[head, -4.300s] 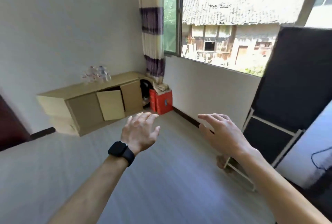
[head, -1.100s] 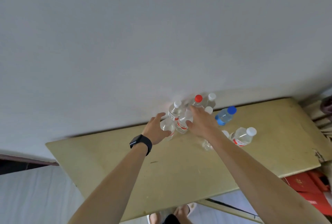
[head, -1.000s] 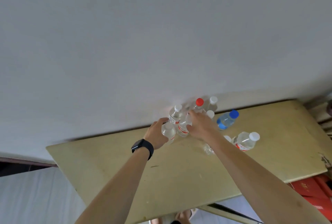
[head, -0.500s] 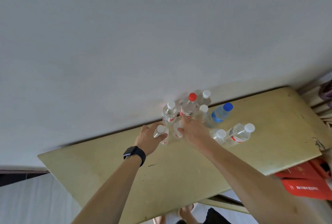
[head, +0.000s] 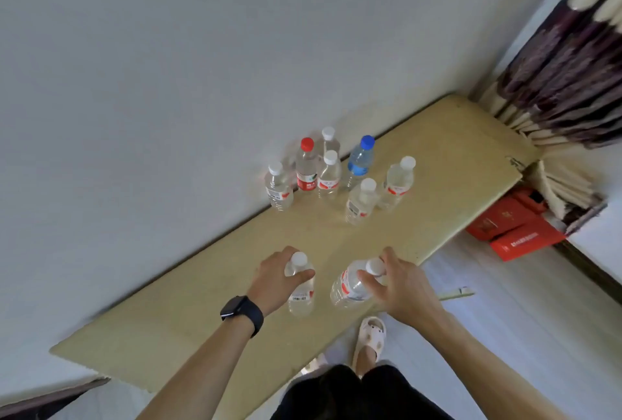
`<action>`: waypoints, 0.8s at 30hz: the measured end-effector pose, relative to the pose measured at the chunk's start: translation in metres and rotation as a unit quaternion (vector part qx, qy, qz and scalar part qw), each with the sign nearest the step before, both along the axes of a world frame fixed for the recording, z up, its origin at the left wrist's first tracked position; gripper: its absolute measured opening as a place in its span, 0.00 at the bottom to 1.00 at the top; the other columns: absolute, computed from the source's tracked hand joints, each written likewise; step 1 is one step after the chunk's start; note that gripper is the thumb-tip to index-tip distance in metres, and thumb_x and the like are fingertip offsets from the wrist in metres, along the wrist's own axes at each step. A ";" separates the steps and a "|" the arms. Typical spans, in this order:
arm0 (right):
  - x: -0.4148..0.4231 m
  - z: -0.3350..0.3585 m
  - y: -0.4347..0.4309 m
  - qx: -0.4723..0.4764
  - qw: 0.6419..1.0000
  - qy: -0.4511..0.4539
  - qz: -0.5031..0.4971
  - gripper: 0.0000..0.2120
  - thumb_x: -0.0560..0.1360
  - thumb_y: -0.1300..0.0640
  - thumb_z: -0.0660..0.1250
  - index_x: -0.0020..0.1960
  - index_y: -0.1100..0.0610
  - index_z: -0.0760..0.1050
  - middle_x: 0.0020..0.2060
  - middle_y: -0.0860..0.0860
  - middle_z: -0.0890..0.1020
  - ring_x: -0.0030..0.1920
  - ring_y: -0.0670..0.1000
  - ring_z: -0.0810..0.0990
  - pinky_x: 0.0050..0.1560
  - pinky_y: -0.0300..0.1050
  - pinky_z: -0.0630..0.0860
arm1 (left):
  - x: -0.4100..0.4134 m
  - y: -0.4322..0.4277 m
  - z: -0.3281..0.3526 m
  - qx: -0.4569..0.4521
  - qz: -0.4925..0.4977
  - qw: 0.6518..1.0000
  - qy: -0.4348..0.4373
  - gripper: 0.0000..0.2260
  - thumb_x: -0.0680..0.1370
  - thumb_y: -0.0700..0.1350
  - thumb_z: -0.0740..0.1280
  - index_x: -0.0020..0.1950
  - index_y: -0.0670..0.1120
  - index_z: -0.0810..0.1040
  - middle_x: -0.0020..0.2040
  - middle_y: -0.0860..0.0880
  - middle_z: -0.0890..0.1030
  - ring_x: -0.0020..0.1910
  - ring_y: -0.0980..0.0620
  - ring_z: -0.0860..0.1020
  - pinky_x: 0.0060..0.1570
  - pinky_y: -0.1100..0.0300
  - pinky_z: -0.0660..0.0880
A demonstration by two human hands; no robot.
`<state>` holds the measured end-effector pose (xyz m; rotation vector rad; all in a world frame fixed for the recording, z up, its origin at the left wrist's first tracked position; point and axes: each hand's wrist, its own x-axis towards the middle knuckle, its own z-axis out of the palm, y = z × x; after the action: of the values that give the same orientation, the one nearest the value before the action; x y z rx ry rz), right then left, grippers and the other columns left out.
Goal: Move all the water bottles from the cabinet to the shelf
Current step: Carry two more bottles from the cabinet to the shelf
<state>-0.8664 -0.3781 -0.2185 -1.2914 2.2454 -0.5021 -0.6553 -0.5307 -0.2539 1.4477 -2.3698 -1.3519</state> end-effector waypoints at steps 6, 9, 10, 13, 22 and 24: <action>-0.019 0.016 0.108 0.005 0.988 0.008 -0.153 0.17 0.76 0.37 0.62 0.45 0.50 0.62 0.39 0.47 0.79 0.37 0.51 0.77 0.34 0.48 0.70 | -0.064 0.063 0.011 -0.013 -0.175 0.984 -0.010 0.14 0.73 0.60 0.71 0.53 0.58 0.74 0.49 0.53 0.79 0.49 0.51 0.77 0.47 0.55 0.73; -0.029 0.020 0.178 0.002 0.975 0.024 -0.219 0.16 0.78 0.38 0.61 0.51 0.50 0.62 0.51 0.49 0.82 0.48 0.56 0.80 0.44 0.53 0.75 | -0.108 0.106 0.025 -0.031 -0.247 0.968 0.013 0.12 0.74 0.60 0.71 0.50 0.58 0.72 0.47 0.55 0.79 0.47 0.52 0.76 0.43 0.57 0.71; -0.033 0.023 0.205 -0.001 0.968 0.023 -0.248 0.16 0.78 0.38 0.60 0.51 0.48 0.61 0.54 0.48 0.81 0.52 0.55 0.80 0.45 0.52 0.75 | -0.125 0.125 0.032 -0.038 -0.270 0.962 0.021 0.12 0.73 0.60 0.71 0.49 0.57 0.73 0.45 0.55 0.79 0.46 0.52 0.76 0.43 0.57 0.71; -0.043 0.035 0.295 -0.018 0.941 0.025 -0.338 0.15 0.77 0.37 0.60 0.49 0.46 0.60 0.55 0.43 0.80 0.50 0.54 0.79 0.41 0.49 0.71 | -0.172 0.194 0.050 -0.050 -0.326 0.943 0.052 0.13 0.70 0.63 0.68 0.48 0.58 0.74 0.45 0.57 0.79 0.45 0.56 0.76 0.42 0.58 0.72; -0.043 0.082 0.622 -0.023 0.831 0.140 -0.538 0.22 0.74 0.30 0.56 0.44 0.49 0.61 0.36 0.50 0.80 0.40 0.59 0.80 0.36 0.49 0.72 | -0.295 0.488 0.089 -0.112 -0.512 0.846 0.097 0.17 0.68 0.64 0.74 0.48 0.58 0.76 0.43 0.55 0.78 0.43 0.53 0.76 0.44 0.53 0.75; -0.033 0.096 0.692 -0.012 0.797 0.176 -0.577 0.22 0.74 0.29 0.56 0.44 0.48 0.61 0.35 0.49 0.80 0.40 0.59 0.80 0.35 0.48 0.70 | -0.317 0.563 0.102 -0.097 -0.562 0.814 0.107 0.17 0.67 0.65 0.75 0.47 0.59 0.76 0.42 0.55 0.80 0.40 0.54 0.77 0.41 0.54 0.76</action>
<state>-0.8998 0.3139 -0.1229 0.2041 3.1742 -0.7077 -0.9725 0.0326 -0.1521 -0.3307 -3.1088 -1.1623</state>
